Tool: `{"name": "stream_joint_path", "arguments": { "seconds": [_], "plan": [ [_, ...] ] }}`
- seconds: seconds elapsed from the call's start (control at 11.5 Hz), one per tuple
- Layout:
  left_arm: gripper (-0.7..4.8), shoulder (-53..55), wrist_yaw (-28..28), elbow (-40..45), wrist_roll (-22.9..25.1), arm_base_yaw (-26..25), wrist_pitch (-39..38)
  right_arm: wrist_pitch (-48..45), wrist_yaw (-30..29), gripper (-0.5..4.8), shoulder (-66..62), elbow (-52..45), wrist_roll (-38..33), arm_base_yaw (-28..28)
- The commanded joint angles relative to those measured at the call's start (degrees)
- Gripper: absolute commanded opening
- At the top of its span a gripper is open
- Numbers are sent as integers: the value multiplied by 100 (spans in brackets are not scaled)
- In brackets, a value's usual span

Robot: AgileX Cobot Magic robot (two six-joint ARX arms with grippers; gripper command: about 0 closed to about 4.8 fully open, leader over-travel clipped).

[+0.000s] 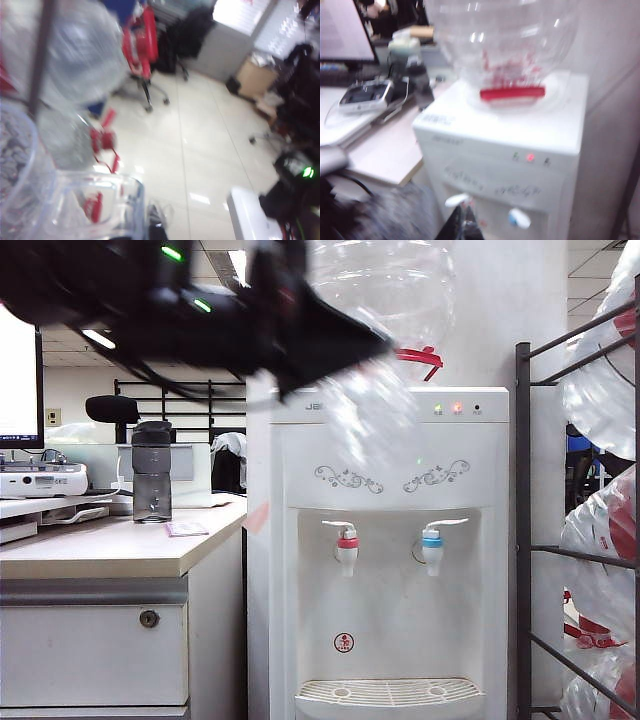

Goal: Pick up the plastic mug from the left desk, go to the cold water outlet of the water dispenser, press the vertical switch to get some water, then put the mug back on the desk.

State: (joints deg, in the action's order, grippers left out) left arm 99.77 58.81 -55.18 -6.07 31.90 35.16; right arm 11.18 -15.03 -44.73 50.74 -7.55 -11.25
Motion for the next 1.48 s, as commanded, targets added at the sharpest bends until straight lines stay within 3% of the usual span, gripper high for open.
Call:
{"name": "stream_joint_path", "arguments": {
  "seconds": [0.09, 0.26, 0.35, 0.78, 1.13, 1.3, 1.48],
  "plan": [
    [-6, 990, -422, -15, 240, 527, 409, 15, -33, -5, 20, 28, -15, 26],
    [-6, 1504, -715, -68, 90, 557, 544, 17, -35, -5, 42, 28, -15, 26],
    [-6, 2208, -717, -678, 87, 601, 531, 68, -33, -5, 39, 28, 7, 26],
    [-6, 3005, -815, -1790, -164, 597, 389, 70, -131, -5, 46, 28, 4, 26],
    [-6, 3818, -1119, -3174, -350, 592, -603, 81, -181, -5, 46, 28, 4, 24],
    [-6, 3954, -1233, -3340, -367, 584, -726, 81, -184, -5, 46, 28, 4, 24],
    [-6, 3995, -1797, -3348, -444, 549, -896, 81, -184, -5, 46, 28, 4, 24]
  ]
}}
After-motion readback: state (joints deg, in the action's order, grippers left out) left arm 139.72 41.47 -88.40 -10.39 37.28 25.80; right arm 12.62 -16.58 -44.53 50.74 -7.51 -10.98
